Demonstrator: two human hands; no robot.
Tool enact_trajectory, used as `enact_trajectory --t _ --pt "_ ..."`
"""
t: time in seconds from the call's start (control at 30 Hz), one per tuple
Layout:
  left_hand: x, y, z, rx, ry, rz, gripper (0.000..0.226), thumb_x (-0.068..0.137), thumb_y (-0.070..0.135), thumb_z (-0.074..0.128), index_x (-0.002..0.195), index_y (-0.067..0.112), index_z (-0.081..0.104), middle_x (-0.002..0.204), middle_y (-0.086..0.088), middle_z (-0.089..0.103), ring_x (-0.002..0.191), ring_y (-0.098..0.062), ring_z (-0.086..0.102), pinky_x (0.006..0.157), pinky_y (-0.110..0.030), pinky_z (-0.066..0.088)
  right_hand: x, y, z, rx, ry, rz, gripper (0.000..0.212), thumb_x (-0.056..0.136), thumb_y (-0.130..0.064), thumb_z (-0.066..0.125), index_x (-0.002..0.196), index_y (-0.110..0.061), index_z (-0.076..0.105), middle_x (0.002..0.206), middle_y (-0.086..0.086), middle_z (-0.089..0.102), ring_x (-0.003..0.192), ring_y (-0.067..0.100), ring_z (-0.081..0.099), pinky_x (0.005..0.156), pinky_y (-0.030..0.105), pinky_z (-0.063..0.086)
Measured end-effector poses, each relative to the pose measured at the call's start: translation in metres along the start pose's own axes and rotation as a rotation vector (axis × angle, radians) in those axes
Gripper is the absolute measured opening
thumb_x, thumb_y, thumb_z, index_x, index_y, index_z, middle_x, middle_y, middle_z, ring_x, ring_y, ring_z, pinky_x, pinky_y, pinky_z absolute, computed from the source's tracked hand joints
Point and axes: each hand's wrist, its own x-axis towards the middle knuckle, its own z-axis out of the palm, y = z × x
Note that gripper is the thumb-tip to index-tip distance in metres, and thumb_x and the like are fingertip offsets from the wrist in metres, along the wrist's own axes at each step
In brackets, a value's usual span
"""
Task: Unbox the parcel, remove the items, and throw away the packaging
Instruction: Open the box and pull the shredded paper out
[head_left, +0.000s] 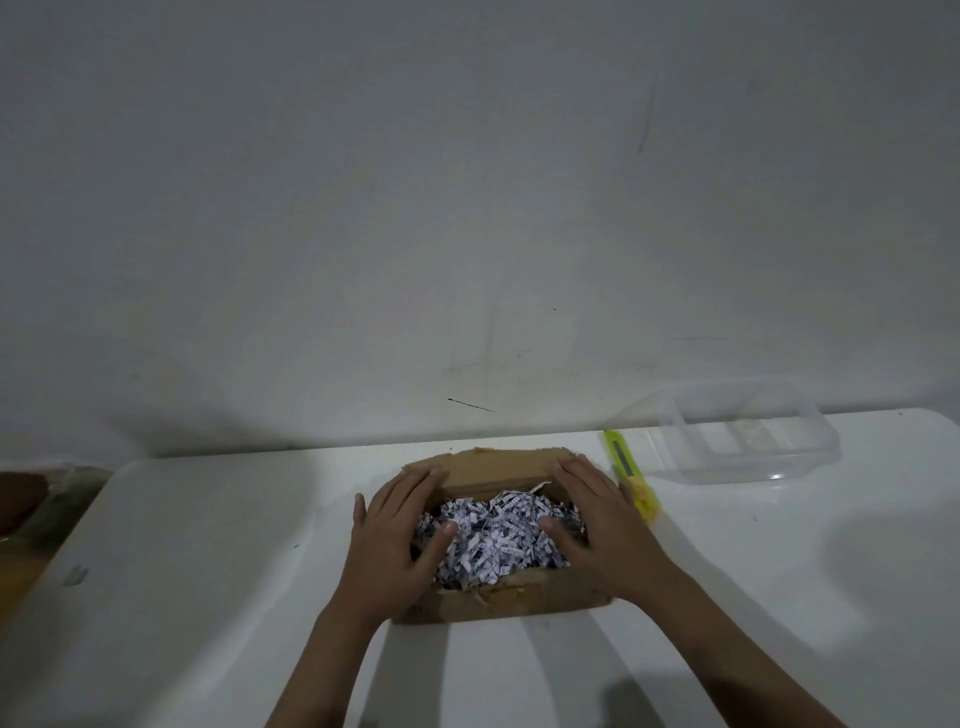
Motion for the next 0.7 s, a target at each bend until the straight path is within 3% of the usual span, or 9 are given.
enact_trajectory --t 0.13,0.3,0.37,0.5,0.6,0.7 --pt "0.007 -0.004 0.0 -0.05 0.004 -0.001 0.061 0.088 0.063 0.035 0.139 0.031 0.04 0.134 0.017 0.043 0.124 -0.005 0.035 0.107 -0.047 0.033 0.012 -0.007 0.0 0.139 0.004 0.019 0.07 0.087 -0.052 0.035 0.144 -0.011 0.032 0.152 0.005 0.033 0.143 0.019 0.021 0.119 0.042 0.018" --pt "0.01 -0.007 -0.001 -0.069 -0.082 -0.021 0.071 0.085 0.072 0.028 0.144 0.032 0.033 0.132 0.011 0.046 0.12 -0.008 0.035 0.105 -0.037 0.033 0.013 -0.006 0.0 0.185 0.026 0.024 0.072 0.084 -0.058 0.039 0.14 -0.014 0.038 0.136 0.003 0.049 0.127 0.017 0.036 0.104 0.025 0.029" --pt "0.011 -0.006 -0.002 -0.05 -0.119 -0.016 0.077 0.083 0.076 0.023 0.145 0.031 0.03 0.13 0.011 0.047 0.118 -0.01 0.036 0.103 -0.036 0.033 0.013 -0.002 -0.001 0.192 0.003 0.029 0.076 0.082 -0.064 0.035 0.14 -0.016 0.038 0.136 0.002 0.049 0.126 0.016 0.038 0.105 0.028 0.031" --pt "0.013 -0.006 -0.004 -0.003 -0.175 0.007 0.082 0.081 0.078 0.021 0.147 0.03 0.024 0.12 0.015 0.046 0.112 -0.009 0.036 0.099 -0.035 0.036 0.014 -0.003 0.0 0.125 -0.068 0.014 0.069 0.087 -0.056 0.036 0.143 -0.014 0.034 0.138 0.003 0.046 0.129 0.019 0.035 0.108 0.035 0.03" --pt "0.014 -0.007 -0.005 0.038 -0.202 0.019 0.084 0.081 0.078 0.018 0.149 0.029 0.02 0.117 0.015 0.044 0.108 -0.009 0.035 0.098 -0.037 0.037 0.015 -0.006 -0.001 0.04 -0.095 0.022 0.08 0.083 -0.066 0.026 0.143 -0.014 0.031 0.136 0.004 0.044 0.127 0.022 0.035 0.105 0.039 0.035" --pt "0.012 -0.004 -0.007 0.105 -0.21 0.025 0.089 0.078 0.082 0.012 0.15 0.028 0.011 0.123 0.012 0.044 0.114 -0.012 0.036 0.107 -0.046 0.03 0.014 -0.007 -0.003 0.016 -0.101 0.029 0.074 0.086 -0.06 0.031 0.144 -0.014 0.029 0.139 0.005 0.042 0.129 0.024 0.033 0.106 0.042 0.035"
